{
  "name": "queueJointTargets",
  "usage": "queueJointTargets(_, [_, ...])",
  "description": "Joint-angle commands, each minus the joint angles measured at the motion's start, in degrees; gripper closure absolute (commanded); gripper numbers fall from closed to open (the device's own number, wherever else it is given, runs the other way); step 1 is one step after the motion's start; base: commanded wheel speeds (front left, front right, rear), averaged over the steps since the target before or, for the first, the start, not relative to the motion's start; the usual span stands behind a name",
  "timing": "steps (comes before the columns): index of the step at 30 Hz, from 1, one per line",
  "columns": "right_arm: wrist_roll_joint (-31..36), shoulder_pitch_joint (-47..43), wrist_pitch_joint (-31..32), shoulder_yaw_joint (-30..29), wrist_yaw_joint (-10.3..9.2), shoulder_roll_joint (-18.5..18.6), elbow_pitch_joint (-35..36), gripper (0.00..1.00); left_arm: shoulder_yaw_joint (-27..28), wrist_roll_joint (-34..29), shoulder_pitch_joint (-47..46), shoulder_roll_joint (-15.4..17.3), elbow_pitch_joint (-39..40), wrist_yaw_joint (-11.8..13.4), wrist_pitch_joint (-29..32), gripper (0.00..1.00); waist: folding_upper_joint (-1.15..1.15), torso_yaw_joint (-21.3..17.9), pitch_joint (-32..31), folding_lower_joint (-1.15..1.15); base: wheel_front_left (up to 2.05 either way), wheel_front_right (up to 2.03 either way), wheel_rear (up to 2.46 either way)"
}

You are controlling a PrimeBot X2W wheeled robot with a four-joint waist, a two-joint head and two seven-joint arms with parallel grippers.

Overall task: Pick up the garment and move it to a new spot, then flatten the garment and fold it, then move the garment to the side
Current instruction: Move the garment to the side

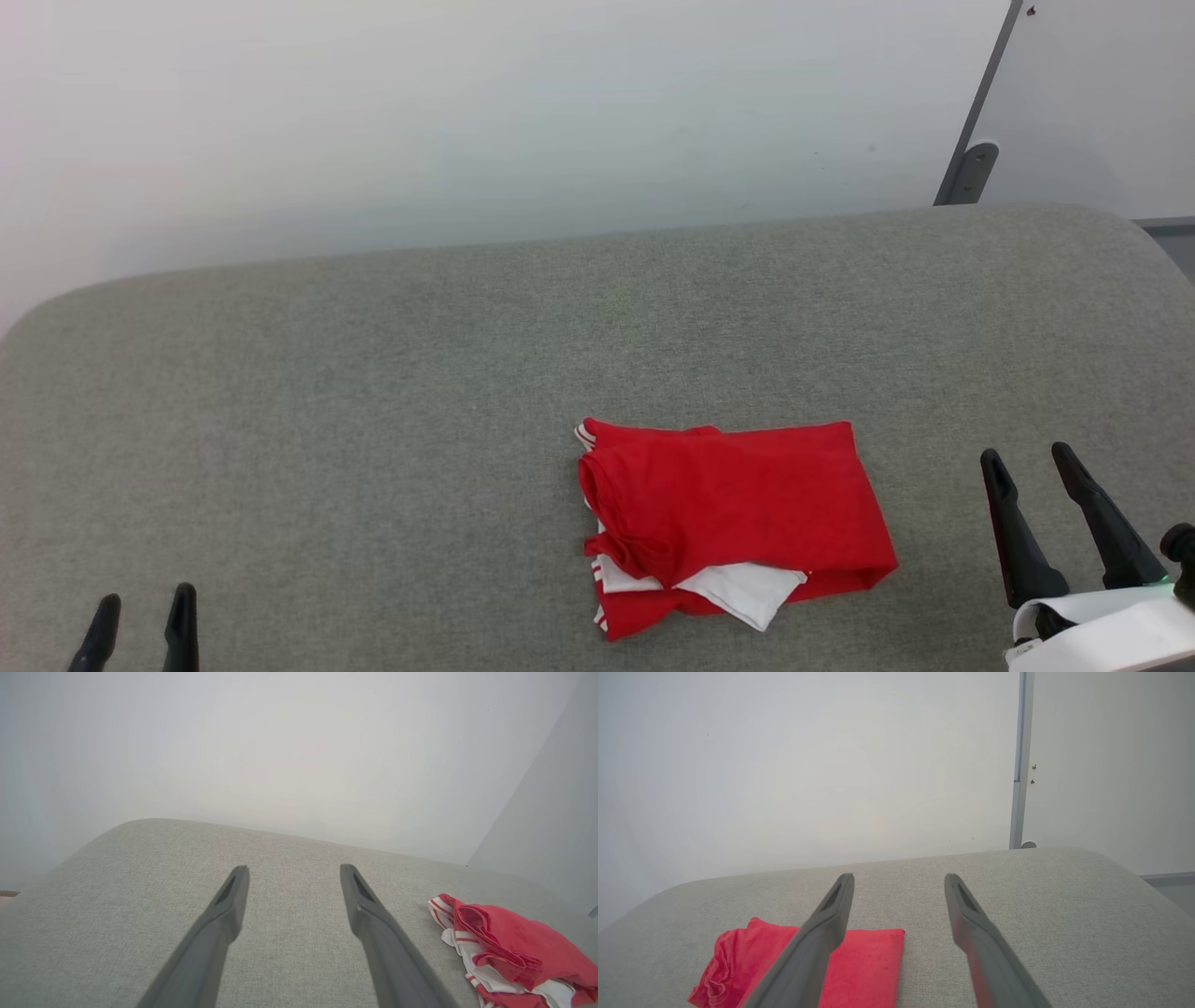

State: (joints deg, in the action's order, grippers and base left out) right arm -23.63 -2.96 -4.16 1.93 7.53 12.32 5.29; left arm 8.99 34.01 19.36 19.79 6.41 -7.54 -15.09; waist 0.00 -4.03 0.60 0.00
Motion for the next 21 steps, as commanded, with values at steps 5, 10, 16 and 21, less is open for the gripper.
queueJointTargets(5, [0.4,-0.6,-0.2,-0.6,-0.08,-0.4,0.6,0.00,0.4,-0.4,0.3,-0.3,-0.1,0.1,0.0,0.00,0.00,0.1,-0.1,0.00,0.00,0.00,0.00])
queueJointTargets(10, [1.2,-0.9,-0.6,-0.5,-0.08,-0.6,1.0,0.00,0.6,-0.4,0.3,-0.3,0.2,0.1,0.0,0.00,0.00,0.2,-0.1,0.00,0.00,0.00,0.00])
queueJointTargets(16, [1.7,-1.0,-0.8,-0.6,-0.08,-0.9,1.1,0.00,0.7,-0.3,0.3,-0.3,0.4,0.1,0.0,0.00,0.00,0.3,0.0,0.00,0.00,0.00,0.00])
queueJointTargets(21, [2.2,0.1,0.8,0.4,-0.08,-0.9,1.6,0.00,0.9,-0.3,0.0,-0.1,0.4,0.1,0.0,0.00,0.00,0.5,0.5,0.00,0.00,0.00,0.00])
